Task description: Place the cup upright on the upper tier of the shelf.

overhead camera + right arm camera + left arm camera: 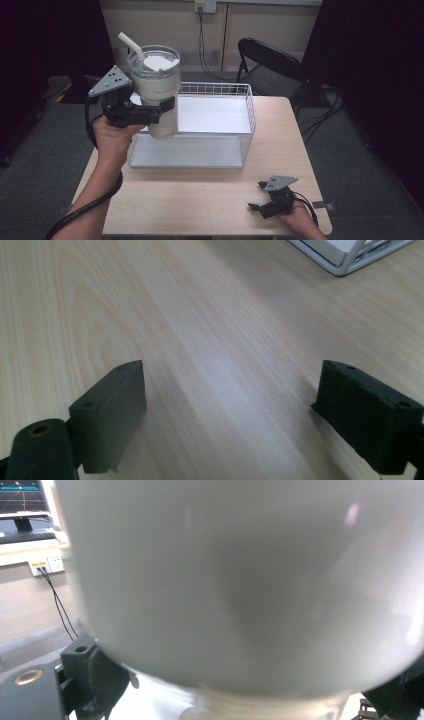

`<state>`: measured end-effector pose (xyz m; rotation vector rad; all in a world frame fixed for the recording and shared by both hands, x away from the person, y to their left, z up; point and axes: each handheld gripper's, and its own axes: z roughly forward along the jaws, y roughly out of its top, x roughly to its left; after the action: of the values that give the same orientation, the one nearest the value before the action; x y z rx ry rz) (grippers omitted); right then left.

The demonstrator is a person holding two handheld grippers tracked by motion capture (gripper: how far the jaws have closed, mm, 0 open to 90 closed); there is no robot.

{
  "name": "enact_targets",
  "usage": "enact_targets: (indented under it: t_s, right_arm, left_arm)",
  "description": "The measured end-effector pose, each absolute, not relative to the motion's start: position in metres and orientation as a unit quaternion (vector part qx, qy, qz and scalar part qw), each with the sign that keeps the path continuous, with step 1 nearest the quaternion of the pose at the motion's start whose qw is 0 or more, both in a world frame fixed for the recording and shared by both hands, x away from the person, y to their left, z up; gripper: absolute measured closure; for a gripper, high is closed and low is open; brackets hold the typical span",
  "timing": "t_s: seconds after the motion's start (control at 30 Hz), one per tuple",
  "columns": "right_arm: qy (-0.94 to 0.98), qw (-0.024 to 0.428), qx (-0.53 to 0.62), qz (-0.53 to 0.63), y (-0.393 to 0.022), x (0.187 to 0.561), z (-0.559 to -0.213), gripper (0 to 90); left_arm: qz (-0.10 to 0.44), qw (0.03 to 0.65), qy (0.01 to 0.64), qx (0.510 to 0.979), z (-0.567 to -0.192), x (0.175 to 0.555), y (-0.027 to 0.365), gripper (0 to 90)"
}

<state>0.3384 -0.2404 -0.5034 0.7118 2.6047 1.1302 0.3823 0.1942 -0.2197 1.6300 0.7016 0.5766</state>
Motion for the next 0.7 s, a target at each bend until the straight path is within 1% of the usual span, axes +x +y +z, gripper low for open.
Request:
enact_targets:
  t_s: [0.3, 0.6, 0.7]
  right_arm:
    - [0.885, 0.107, 0.242, 0.384, -0.241, 0.338, -0.503, 12.2]
    - [0.885, 0.107, 0.242, 0.384, -0.241, 0.338, -0.503, 12.3]
    - [0.885, 0.107, 0.241, 0.384, -0.241, 0.339, -0.503, 12.2]
  left_arm:
    - [0.253, 0.594, 0.306, 0.700, -0.214, 0.396, 0.187, 8.9]
    - [0.254, 0.589, 0.315, 0.699, -0.218, 0.412, 0.179, 8.9]
    - [0.262, 0.586, 0.317, 0.698, -0.219, 0.417, 0.177, 8.9]
